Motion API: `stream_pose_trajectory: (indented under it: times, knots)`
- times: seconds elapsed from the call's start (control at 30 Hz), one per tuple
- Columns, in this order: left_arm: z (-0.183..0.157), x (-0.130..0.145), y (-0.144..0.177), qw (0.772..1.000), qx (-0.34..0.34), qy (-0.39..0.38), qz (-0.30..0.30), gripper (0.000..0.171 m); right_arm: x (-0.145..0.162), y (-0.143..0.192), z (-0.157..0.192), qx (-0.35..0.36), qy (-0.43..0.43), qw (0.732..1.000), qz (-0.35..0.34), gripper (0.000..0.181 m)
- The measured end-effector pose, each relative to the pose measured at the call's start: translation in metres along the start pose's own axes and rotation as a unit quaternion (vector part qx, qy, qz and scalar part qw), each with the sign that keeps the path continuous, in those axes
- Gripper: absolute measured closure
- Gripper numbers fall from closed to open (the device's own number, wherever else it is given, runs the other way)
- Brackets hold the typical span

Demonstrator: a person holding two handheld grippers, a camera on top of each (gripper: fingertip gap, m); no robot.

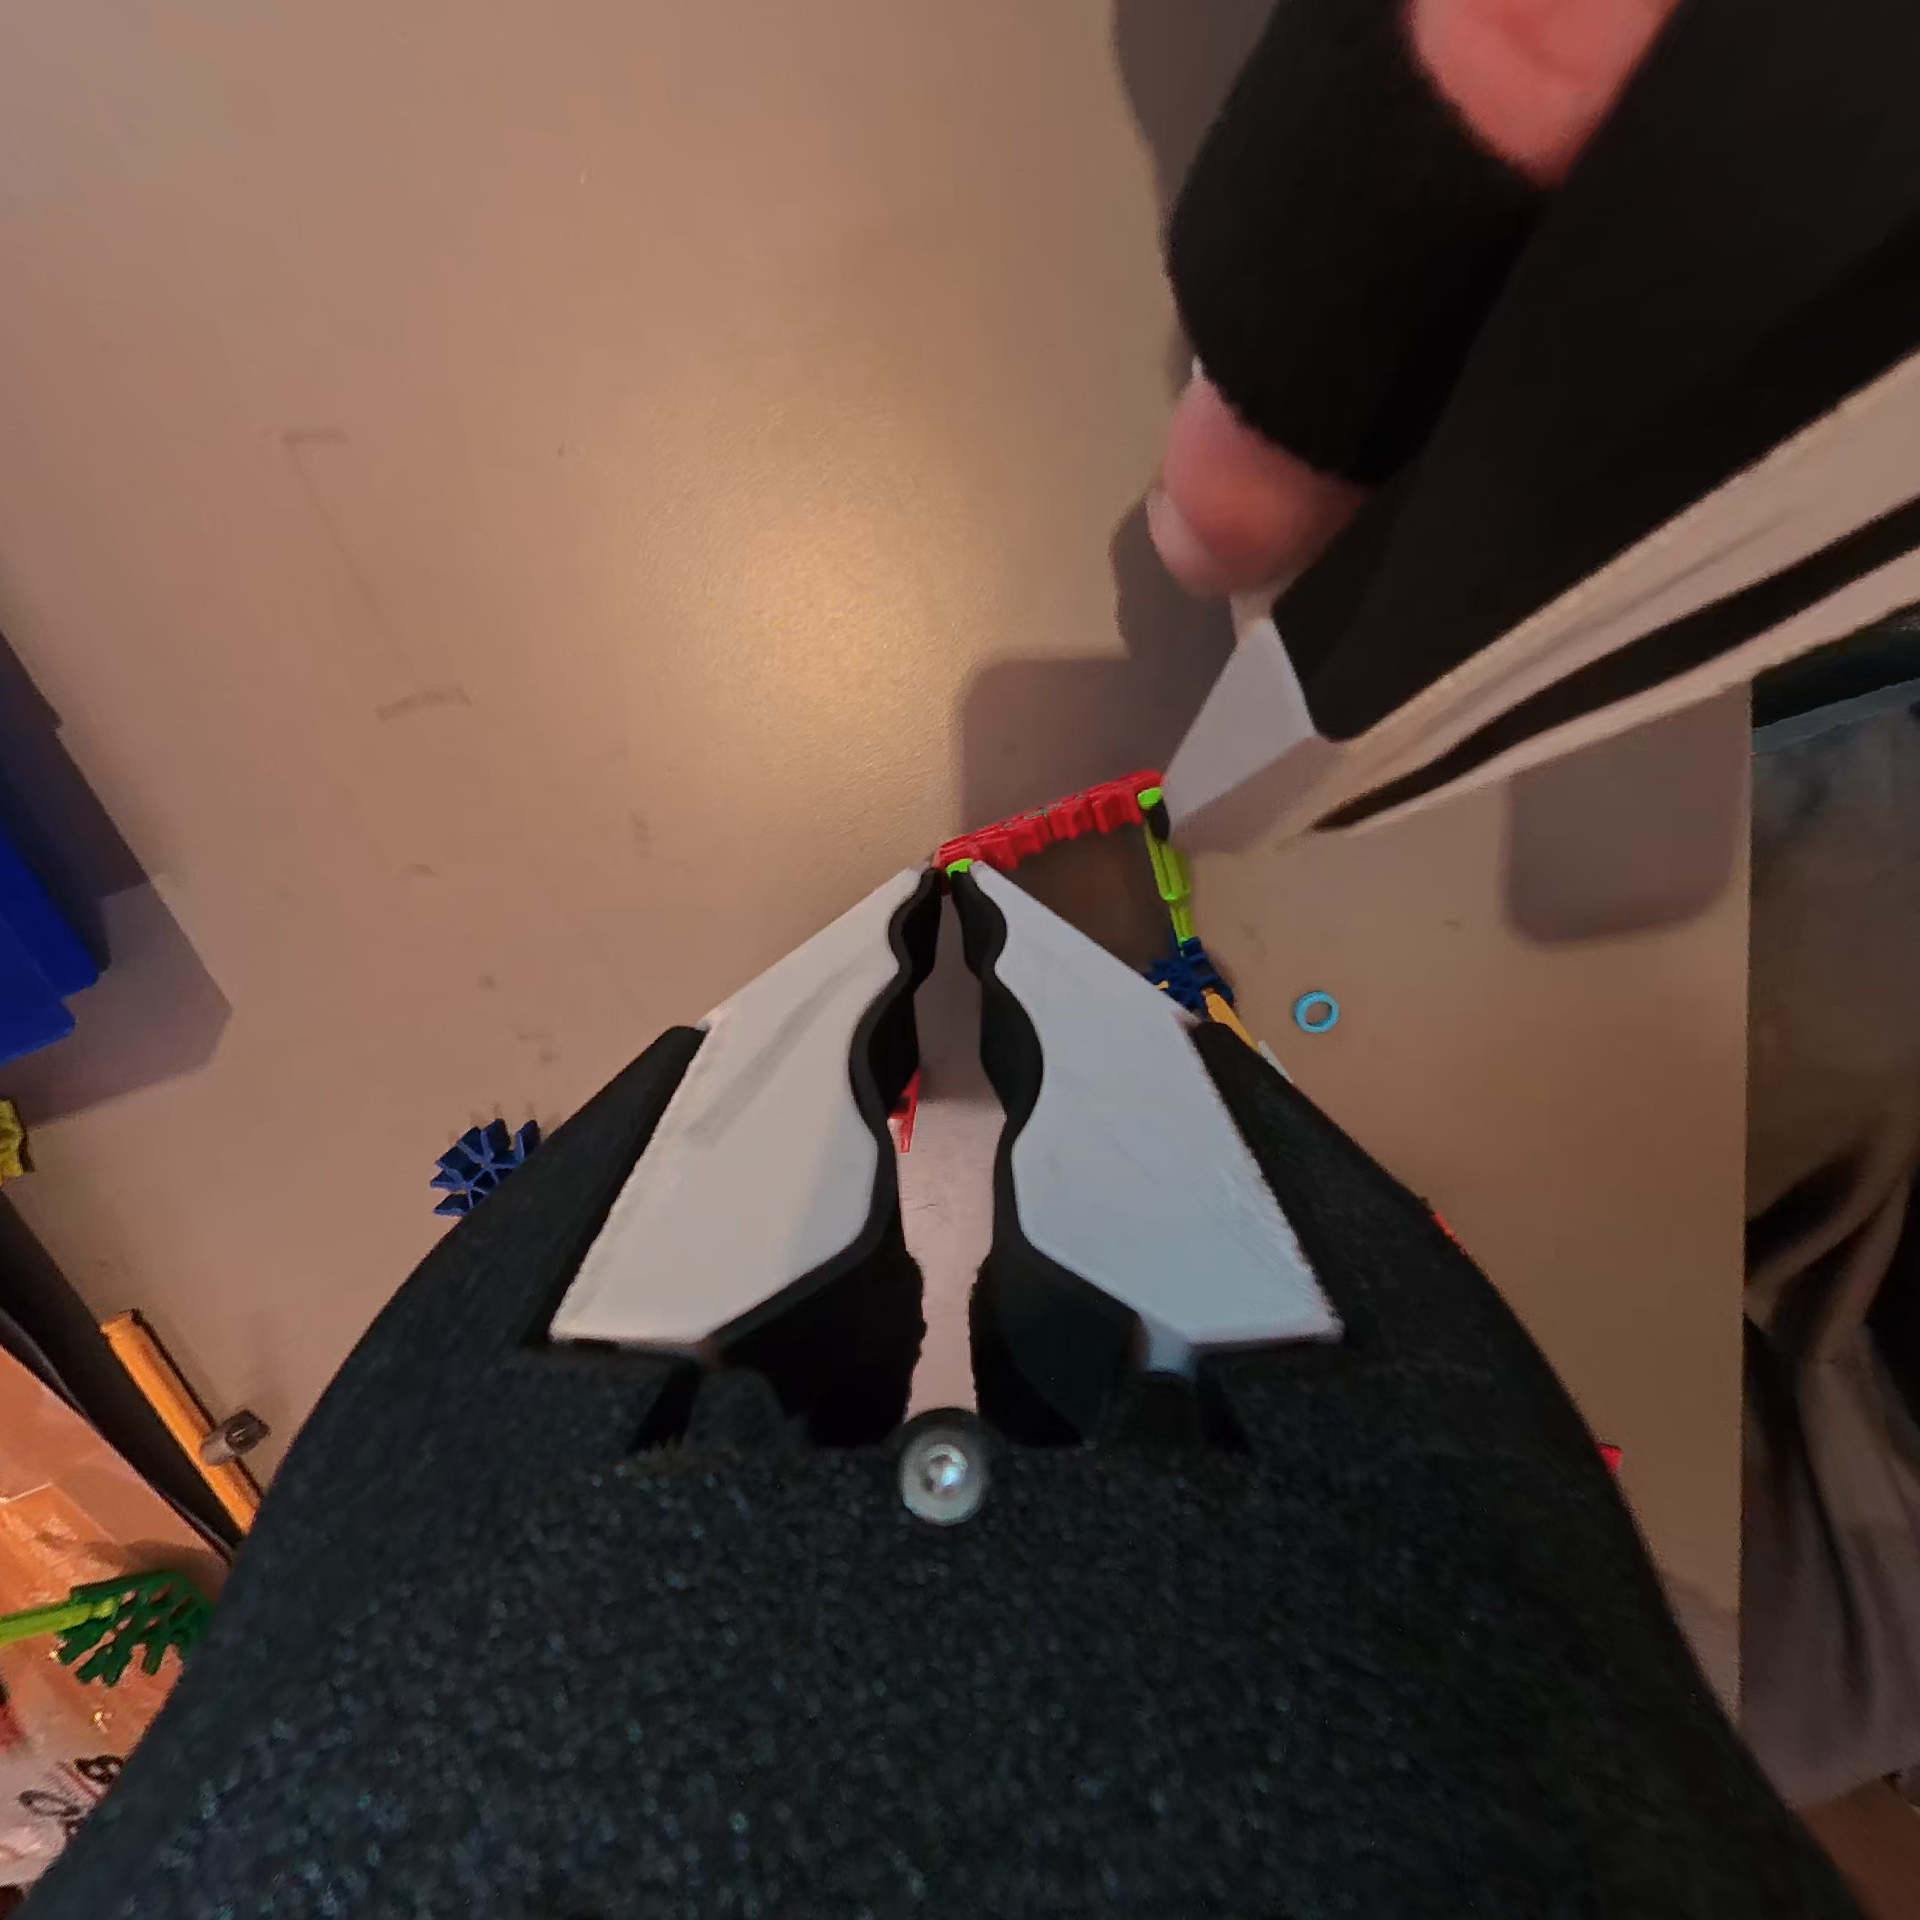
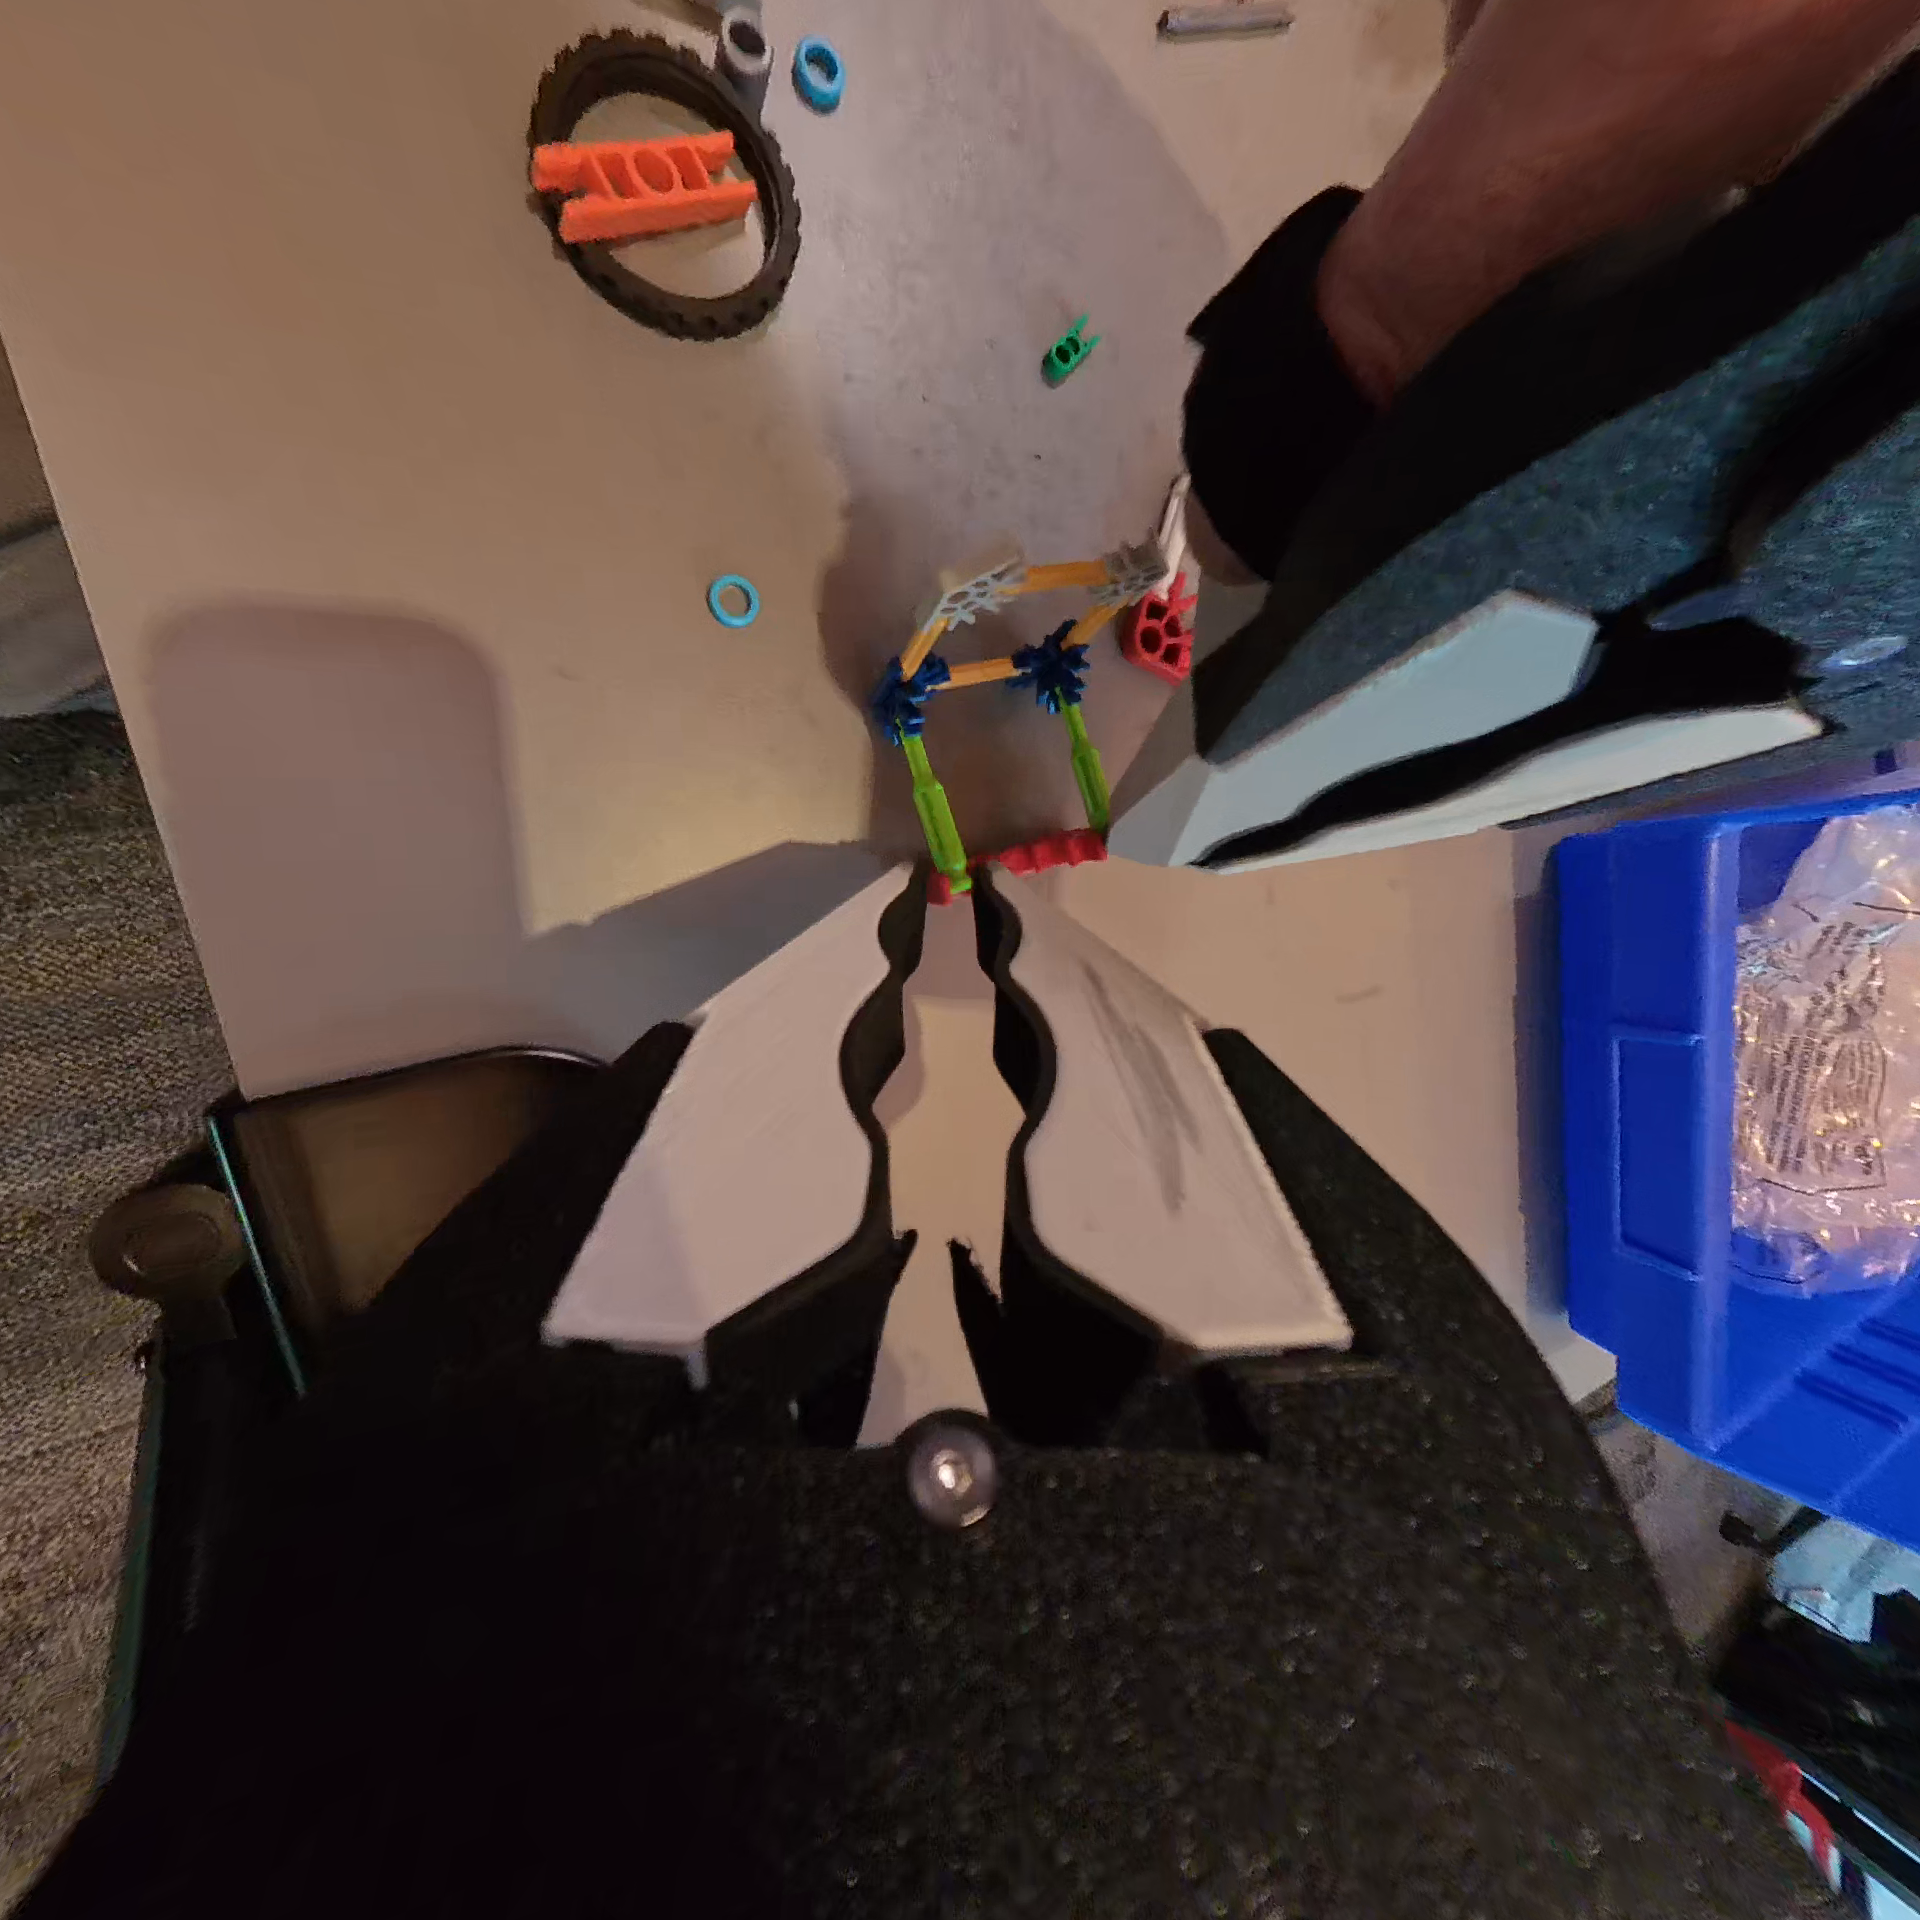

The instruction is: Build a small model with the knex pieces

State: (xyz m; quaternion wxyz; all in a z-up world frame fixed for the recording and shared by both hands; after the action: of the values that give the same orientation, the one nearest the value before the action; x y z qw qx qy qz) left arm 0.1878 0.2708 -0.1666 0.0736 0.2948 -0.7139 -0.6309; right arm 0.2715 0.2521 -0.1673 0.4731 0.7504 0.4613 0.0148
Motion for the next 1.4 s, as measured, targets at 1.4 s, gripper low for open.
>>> stream_pose_trajectory:
  times: [1.4]
  knots:
    - [-0.0017, -0.0076, -0.0038, 1.0, -0.013, -0.009, 0.003, 0.171, 0.0056, -0.0075, 0.0044, -0.013, 0.026, 0.999, 0.035, 0.181]
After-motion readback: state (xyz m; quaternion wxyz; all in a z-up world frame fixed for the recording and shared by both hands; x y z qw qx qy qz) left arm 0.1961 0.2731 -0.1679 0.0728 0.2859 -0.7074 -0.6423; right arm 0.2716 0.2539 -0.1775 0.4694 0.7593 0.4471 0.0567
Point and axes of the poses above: each gripper's, where its closed fingertips meet, y back along the fingers, x out of its underside, z = x × y across the jaws, the point moved 7 cm from there along y, back along the fingers, and after that the axes turned 11 degrees about x, right-handed, at the moved point
